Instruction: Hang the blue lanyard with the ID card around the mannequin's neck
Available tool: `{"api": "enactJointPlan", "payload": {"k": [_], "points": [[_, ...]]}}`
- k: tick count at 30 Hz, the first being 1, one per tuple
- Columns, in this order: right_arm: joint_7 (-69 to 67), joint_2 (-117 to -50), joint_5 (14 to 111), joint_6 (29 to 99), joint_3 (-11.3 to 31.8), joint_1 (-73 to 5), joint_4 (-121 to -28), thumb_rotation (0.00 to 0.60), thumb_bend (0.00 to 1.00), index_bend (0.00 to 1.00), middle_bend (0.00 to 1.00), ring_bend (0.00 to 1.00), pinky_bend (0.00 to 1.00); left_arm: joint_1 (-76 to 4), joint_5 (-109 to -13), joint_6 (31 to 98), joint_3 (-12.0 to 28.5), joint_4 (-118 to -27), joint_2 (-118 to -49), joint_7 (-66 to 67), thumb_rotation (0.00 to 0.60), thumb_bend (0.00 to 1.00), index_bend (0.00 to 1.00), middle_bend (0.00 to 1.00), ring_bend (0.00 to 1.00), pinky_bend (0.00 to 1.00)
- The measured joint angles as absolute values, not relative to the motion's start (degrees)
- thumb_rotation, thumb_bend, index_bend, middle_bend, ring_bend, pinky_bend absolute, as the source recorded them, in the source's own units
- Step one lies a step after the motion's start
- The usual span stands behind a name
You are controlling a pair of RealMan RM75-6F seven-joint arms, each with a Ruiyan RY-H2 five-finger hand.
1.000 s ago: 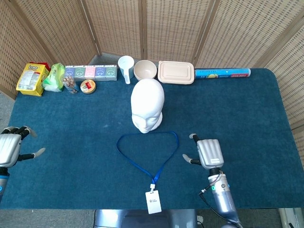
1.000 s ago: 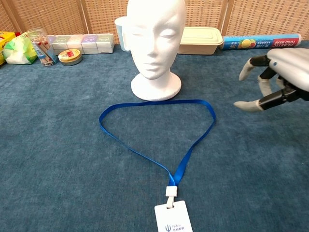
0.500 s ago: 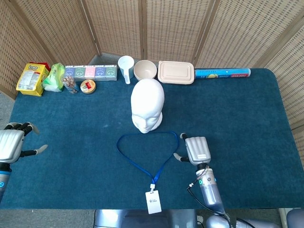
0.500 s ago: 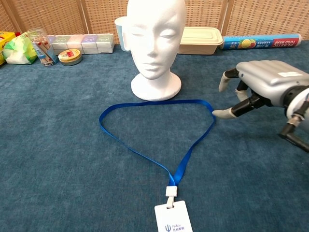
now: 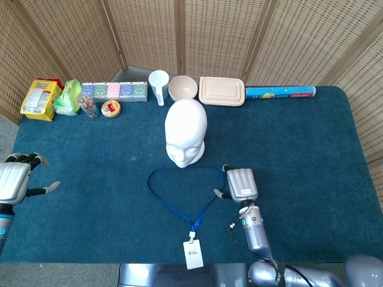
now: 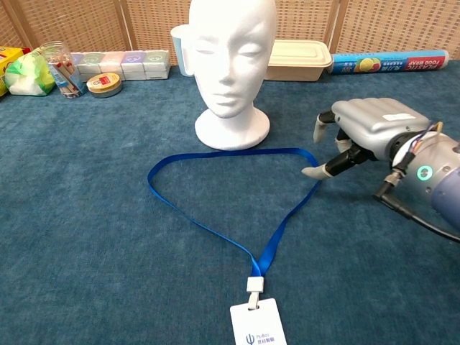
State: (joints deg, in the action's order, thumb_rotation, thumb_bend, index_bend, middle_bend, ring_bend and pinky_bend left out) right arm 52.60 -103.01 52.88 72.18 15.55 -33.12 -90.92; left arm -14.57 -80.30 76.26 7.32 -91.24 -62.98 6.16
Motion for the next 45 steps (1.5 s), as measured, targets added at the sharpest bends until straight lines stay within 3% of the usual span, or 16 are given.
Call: {"api": "enactJointPlan", "payload": {"k": [14, 45], "points": [[53.84, -106.39, 48.48, 71.53, 16.74, -36.77, -83.29, 0.331, 0.25, 0.34, 0.79, 1.00, 1.00, -14.75, -80.02, 76.41, 7.00, -91.54, -62.90, 6.46, 0.418, 0.15, 0.47, 0.42, 0.42, 0.30], [52.61, -108.45, 46.22, 71.30, 15.29, -38.61, -75.83, 0.331, 0.29, 0.35, 0.79, 1.00, 1.00, -14.82, -80.10, 76.50, 6.21, -90.34, -63.36, 5.25, 0.414, 0.14, 0.47, 0.42, 0.42, 0.30]]}}
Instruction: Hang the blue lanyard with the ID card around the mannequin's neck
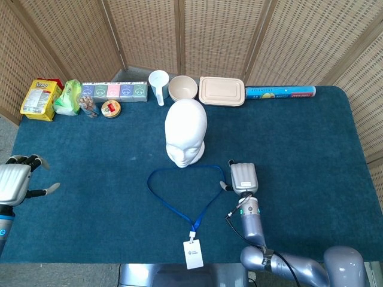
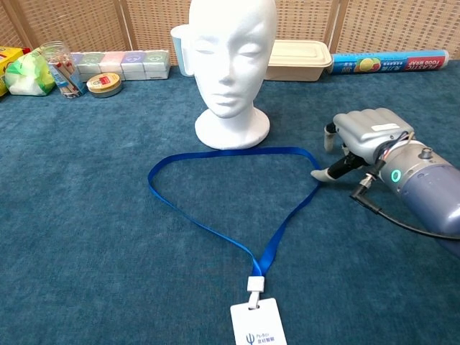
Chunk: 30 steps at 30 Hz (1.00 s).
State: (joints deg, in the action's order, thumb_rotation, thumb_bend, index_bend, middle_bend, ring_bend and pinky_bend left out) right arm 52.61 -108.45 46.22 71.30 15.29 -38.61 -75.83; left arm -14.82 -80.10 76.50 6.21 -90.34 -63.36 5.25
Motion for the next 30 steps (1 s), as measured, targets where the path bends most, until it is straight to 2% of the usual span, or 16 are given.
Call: {"api": "enactJointPlan", "payload": {"k": [16, 30], "points": [[52.65, -107.39, 46.90, 71.82, 14.13, -38.01, -76.46, 0.334, 0.34, 0.42, 0.79, 1.00, 1.00, -15.01, -80.45, 76.65, 6.09, -89.93, -63.87, 4.76, 0.416, 0.15, 0.47, 0.42, 0.42, 0.30], [54.04, -108.55, 46.31, 70.70, 14.74, -39.71, -74.84, 0.332, 0.39, 0.47, 0.80, 1.00, 1.00, -15.05, -80.00, 76.13, 5.88, -88.63, -64.45, 3.95, 0.415, 0.14, 0.47, 0.42, 0.42, 0.30]]}}
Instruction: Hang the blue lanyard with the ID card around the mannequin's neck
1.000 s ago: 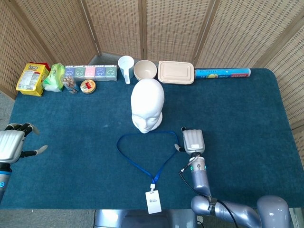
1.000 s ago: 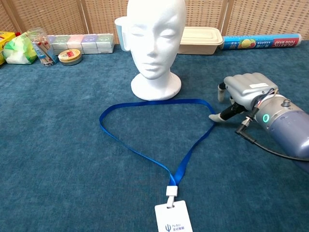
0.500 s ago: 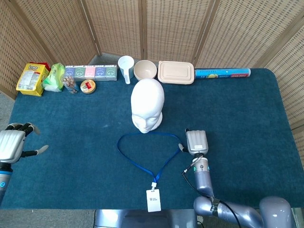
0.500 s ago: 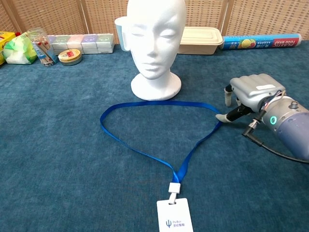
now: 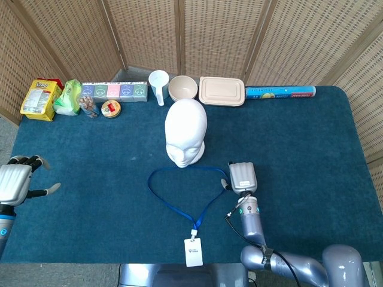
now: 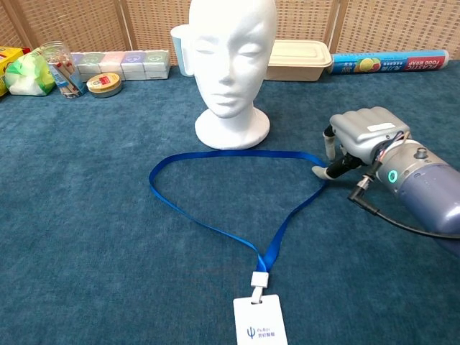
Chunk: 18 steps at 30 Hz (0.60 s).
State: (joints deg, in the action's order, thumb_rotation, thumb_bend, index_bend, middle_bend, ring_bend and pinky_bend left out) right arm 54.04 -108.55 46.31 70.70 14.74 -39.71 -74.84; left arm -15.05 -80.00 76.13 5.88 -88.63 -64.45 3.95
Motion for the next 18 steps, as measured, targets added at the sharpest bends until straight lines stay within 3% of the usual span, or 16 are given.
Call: {"api": "enactJointPlan", "payload": {"k": [18], "points": [[54.76, -109.35, 44.82, 68.94, 14.86, -40.79, -72.23, 0.339, 0.48, 0.50, 0.81, 1.00, 1.00, -15.15, -79.81, 75.81, 5.76, -88.10, -64.59, 3.64, 0.414, 0.15, 0.47, 0.42, 0.42, 0.30]]}}
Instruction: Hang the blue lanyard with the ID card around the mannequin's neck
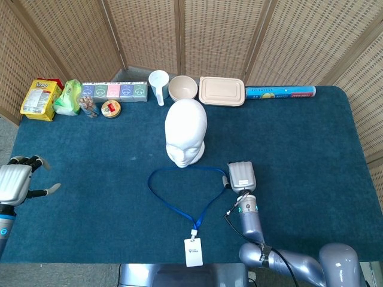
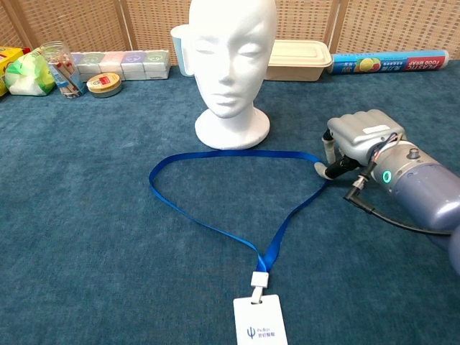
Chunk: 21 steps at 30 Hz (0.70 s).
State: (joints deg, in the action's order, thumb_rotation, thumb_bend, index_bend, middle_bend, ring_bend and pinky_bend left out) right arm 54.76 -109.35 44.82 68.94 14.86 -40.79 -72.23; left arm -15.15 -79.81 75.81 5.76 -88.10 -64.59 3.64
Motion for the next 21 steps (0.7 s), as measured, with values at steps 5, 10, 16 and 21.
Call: {"api": "enactJointPlan", "payload": {"k": [5, 10, 16, 21], "points": [[54.63, -109.32, 44.75, 68.92, 14.94, -40.90, -72.11, 0.362, 0.51, 0.51, 0.81, 1.00, 1.00, -15.26, -79.88, 75.74, 5.77, -88.15, -64.65, 3.64, 0.415, 0.15, 0.47, 0.42, 0.42, 0.30], [54.72, -109.35, 44.76, 68.88, 14.81, -41.01, -71.85, 0.408, 0.52, 0.52, 0.82, 1.00, 1.00, -15.30, -79.87, 75.70, 5.76, -88.13, -64.70, 3.62, 0.412, 0.14, 0.47, 0.42, 0.42, 0.30], [54.39, -109.56, 44.75, 68.93, 14.82, -40.99, -71.55, 0.503, 0.54, 0.55, 0.83, 1.00, 1.00, -15.22, -79.86, 75.82, 5.75, -88.12, -64.67, 3.44, 0.415, 0.14, 0.47, 0.42, 0.42, 0.30], [54.23, -109.55, 44.92, 69.03, 14.71, -40.93, -71.50, 0.535, 0.55, 0.59, 0.84, 1.00, 1.00, -15.12, -79.95, 75.97, 5.66, -88.16, -64.63, 3.41, 0.414, 0.14, 0.47, 0.42, 0.42, 0.30]]}}
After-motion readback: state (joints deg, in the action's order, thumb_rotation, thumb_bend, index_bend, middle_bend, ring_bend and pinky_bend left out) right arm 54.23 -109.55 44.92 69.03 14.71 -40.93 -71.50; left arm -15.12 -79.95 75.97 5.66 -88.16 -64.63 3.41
